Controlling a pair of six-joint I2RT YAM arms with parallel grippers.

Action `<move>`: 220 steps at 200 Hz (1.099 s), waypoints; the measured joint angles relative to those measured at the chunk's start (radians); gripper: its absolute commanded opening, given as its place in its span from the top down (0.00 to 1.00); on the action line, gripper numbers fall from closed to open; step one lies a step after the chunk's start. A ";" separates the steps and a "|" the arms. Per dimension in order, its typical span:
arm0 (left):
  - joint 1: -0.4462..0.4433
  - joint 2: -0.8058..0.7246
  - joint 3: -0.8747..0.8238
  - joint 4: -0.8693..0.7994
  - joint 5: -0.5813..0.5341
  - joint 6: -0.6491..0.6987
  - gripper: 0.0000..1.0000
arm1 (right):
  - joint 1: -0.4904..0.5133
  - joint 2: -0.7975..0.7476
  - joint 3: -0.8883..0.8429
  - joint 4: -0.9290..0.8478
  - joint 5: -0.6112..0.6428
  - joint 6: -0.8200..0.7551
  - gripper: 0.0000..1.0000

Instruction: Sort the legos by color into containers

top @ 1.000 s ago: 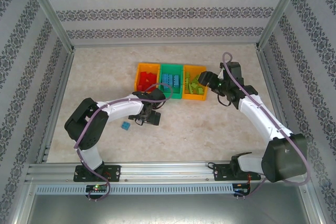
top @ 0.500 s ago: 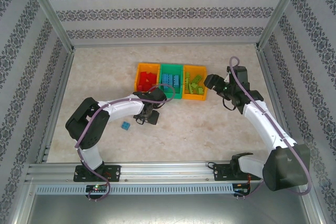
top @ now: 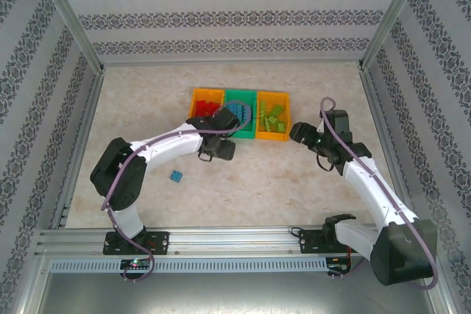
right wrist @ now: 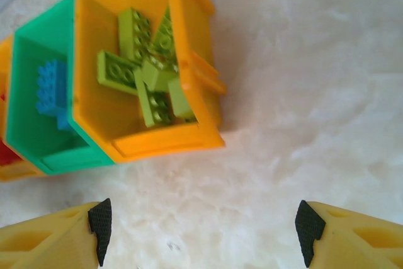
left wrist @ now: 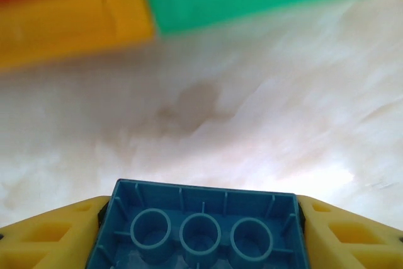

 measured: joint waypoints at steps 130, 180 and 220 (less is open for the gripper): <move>0.120 0.421 0.645 -0.072 0.039 0.011 0.32 | 0.146 -0.253 -0.252 -0.011 0.041 -0.020 0.21; 0.120 0.431 0.678 -0.076 0.045 0.000 0.05 | 0.166 -0.227 -0.257 -0.009 0.056 -0.020 0.20; 0.120 0.430 0.674 -0.077 0.037 -0.010 0.00 | 0.173 -0.217 -0.257 -0.008 0.066 -0.021 0.21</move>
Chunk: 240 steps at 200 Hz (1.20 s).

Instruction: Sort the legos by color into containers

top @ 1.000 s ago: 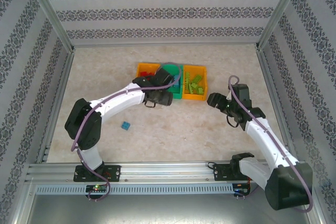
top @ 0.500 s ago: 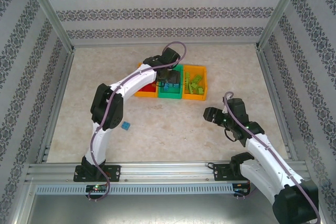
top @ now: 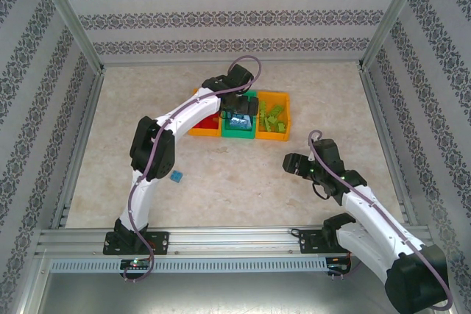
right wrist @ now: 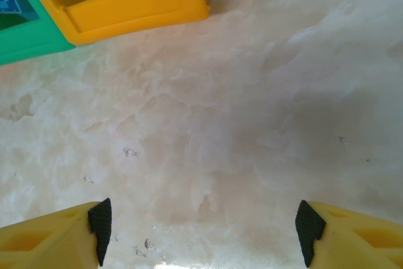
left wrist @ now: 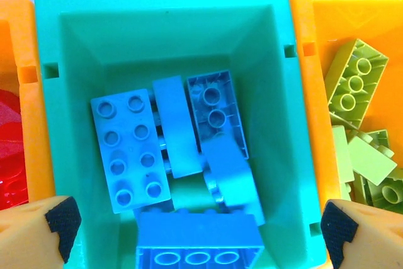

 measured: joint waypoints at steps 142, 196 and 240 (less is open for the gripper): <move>0.000 -0.896 -0.974 -0.031 -0.201 -0.148 0.01 | 0.013 0.116 0.014 0.042 0.000 -0.032 0.19; 0.000 -1.070 -1.258 -0.082 -0.161 -0.418 0.00 | 0.024 0.195 0.059 0.084 -0.001 -0.048 0.19; 0.000 -1.028 -1.298 -0.037 -0.110 -0.477 0.00 | 0.026 0.227 0.061 0.099 -0.001 -0.050 0.18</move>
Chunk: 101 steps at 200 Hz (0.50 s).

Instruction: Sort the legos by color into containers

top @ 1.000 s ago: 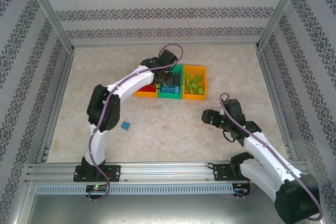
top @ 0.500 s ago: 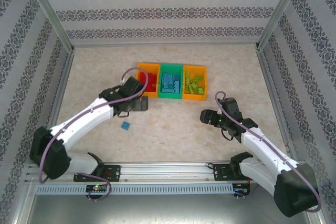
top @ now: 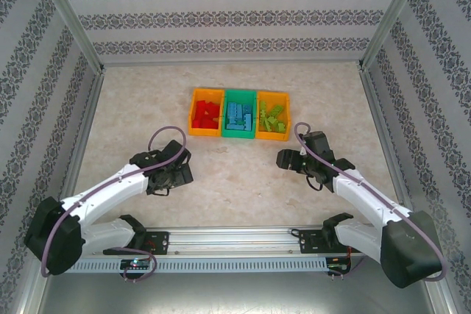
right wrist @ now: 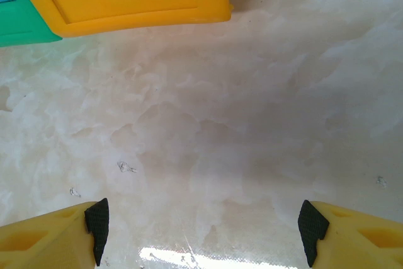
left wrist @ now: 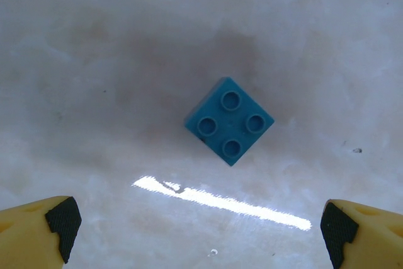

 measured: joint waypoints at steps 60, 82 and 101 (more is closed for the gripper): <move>0.000 0.141 0.006 0.080 0.074 -0.029 0.01 | 0.000 0.007 0.000 0.013 0.000 0.000 0.18; 0.000 0.148 0.006 0.118 0.093 -0.061 0.02 | 0.000 0.007 0.000 0.015 0.000 -0.001 0.17; 0.009 0.165 0.000 0.161 0.120 -0.094 0.04 | 0.000 0.008 0.000 0.015 0.000 -0.001 0.17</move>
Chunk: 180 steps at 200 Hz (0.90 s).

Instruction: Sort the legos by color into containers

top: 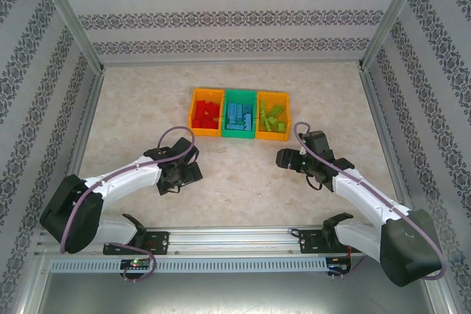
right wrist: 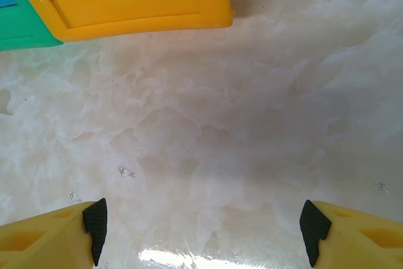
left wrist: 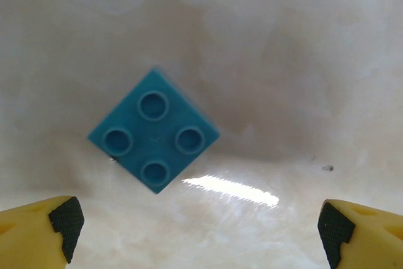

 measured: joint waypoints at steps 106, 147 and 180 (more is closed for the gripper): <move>0.064 -0.019 -0.063 0.079 0.012 -0.277 0.21 | 0.000 0.000 -0.001 0.012 0.000 -0.011 0.15; 0.095 -0.013 -0.062 0.078 0.025 -0.322 0.25 | 0.000 0.006 -0.002 0.023 0.000 -0.025 0.15; 0.130 0.012 -0.047 0.058 0.056 -0.335 0.30 | -0.001 0.032 -0.002 0.023 -0.004 -0.041 0.14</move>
